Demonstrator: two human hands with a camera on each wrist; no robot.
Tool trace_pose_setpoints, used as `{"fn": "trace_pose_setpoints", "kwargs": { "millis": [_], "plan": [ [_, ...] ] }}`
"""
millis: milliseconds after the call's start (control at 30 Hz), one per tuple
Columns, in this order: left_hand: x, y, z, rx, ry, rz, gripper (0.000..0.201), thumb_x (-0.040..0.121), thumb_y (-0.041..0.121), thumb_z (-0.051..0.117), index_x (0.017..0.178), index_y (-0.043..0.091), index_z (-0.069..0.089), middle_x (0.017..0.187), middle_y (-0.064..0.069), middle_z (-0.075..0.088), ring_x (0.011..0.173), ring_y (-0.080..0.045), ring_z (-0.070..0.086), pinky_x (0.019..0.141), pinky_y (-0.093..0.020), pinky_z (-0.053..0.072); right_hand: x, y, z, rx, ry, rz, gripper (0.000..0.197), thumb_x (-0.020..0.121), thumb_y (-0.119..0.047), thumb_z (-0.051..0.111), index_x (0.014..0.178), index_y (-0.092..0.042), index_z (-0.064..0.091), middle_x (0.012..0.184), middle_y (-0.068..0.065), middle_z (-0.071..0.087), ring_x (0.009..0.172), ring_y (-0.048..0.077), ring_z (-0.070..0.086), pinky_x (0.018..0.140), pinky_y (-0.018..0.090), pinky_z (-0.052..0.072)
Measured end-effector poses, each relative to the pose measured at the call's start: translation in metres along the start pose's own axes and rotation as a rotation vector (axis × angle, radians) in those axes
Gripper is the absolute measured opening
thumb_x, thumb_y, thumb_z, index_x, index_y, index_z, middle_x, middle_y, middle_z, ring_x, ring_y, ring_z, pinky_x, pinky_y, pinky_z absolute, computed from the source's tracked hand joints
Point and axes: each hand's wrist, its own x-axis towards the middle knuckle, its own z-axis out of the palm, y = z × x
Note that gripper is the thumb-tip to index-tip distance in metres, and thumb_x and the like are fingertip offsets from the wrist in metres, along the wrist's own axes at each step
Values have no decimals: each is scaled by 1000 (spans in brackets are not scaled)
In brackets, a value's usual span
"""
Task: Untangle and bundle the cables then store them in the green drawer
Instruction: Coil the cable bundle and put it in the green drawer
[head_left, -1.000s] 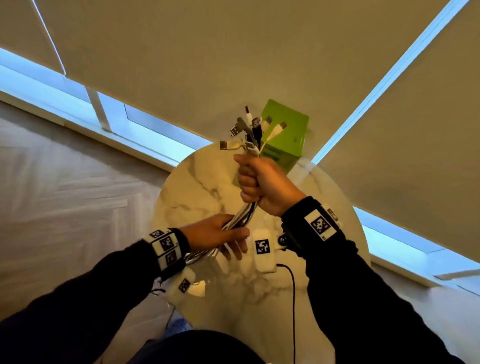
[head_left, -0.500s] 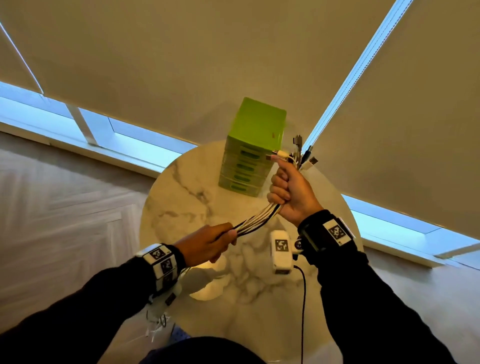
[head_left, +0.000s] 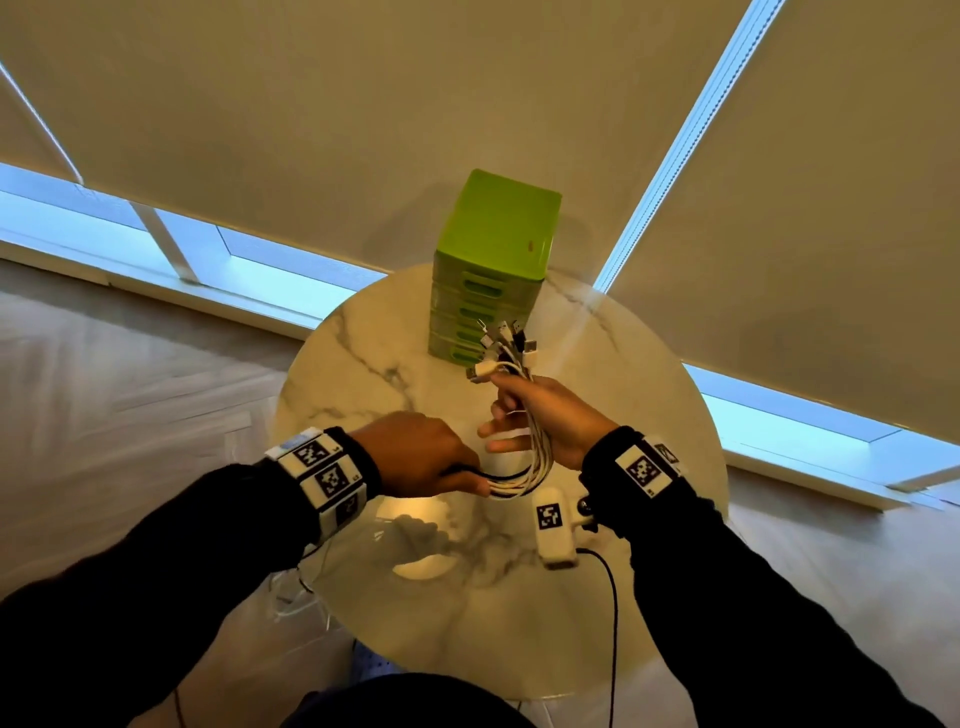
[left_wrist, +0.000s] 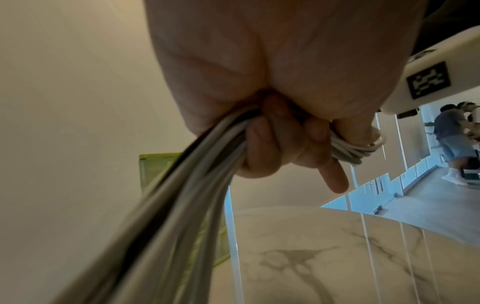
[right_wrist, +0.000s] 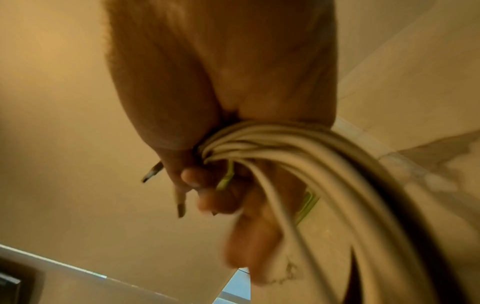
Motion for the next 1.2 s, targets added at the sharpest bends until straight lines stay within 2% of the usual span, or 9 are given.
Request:
{"fn": "trace_pose_setpoints", "kwargs": {
  "millis": [100,200,367,533,733,867,967,1067,1200],
  "plan": [
    [9,4,-6,16,15,14,51,98,66,38,120,28,64,107,-2,72,96,-23,67,70,-30,43,2,4,-5,-59,-69,77,32,99,-44,55,115,-19,65,114,11,67,105,35,67,77,47,60],
    [16,7,-7,-12,61,-14,53,97,62,49,132,21,51,113,-5,69,99,-28,66,69,-30,39,-2,17,-2,-46,-162,156,29,101,-40,52,109,-14,63,98,13,66,70,27,68,59,33,56],
    [24,5,6,-125,85,-91,55,91,62,60,120,18,46,101,-4,69,90,-28,67,66,-33,46,1,53,0,-19,-307,235,48,102,-44,46,134,-8,52,120,31,66,90,42,68,95,57,51],
    [26,3,8,-463,215,-216,65,71,63,81,96,28,33,77,9,57,69,-17,57,55,-27,37,-2,60,-1,-84,-279,150,63,100,-64,33,98,-8,63,80,17,70,63,24,65,60,31,57],
    [29,1,18,-655,367,-223,70,60,73,81,87,32,31,68,3,59,61,-19,53,57,-34,43,-6,59,-7,-65,-279,46,60,98,-64,40,61,-18,48,59,8,50,49,19,47,54,29,44],
    [18,4,25,-779,399,-175,62,69,68,77,98,34,34,75,2,70,63,-13,63,59,-31,50,-9,53,-13,-30,-279,47,55,99,-60,43,71,-14,57,53,4,43,44,17,39,50,27,41],
    [6,0,39,-818,420,-168,56,83,50,77,114,30,35,80,3,71,67,-9,66,63,-30,54,-12,50,-17,22,-229,50,50,97,-57,47,107,-9,57,51,1,37,41,14,34,47,25,38],
    [-5,-14,53,-729,331,-322,35,90,53,66,110,30,50,76,4,68,66,-8,64,66,-36,54,-12,46,-21,61,-180,8,62,92,-57,50,126,-6,56,51,1,33,41,13,32,45,24,38],
    [-1,-13,50,-1074,302,-533,20,100,35,59,97,16,66,74,-6,67,64,-16,67,72,-39,55,-18,40,-17,-45,-222,-104,35,96,-49,56,90,-17,69,51,3,35,44,17,35,51,29,40]
  ]
}}
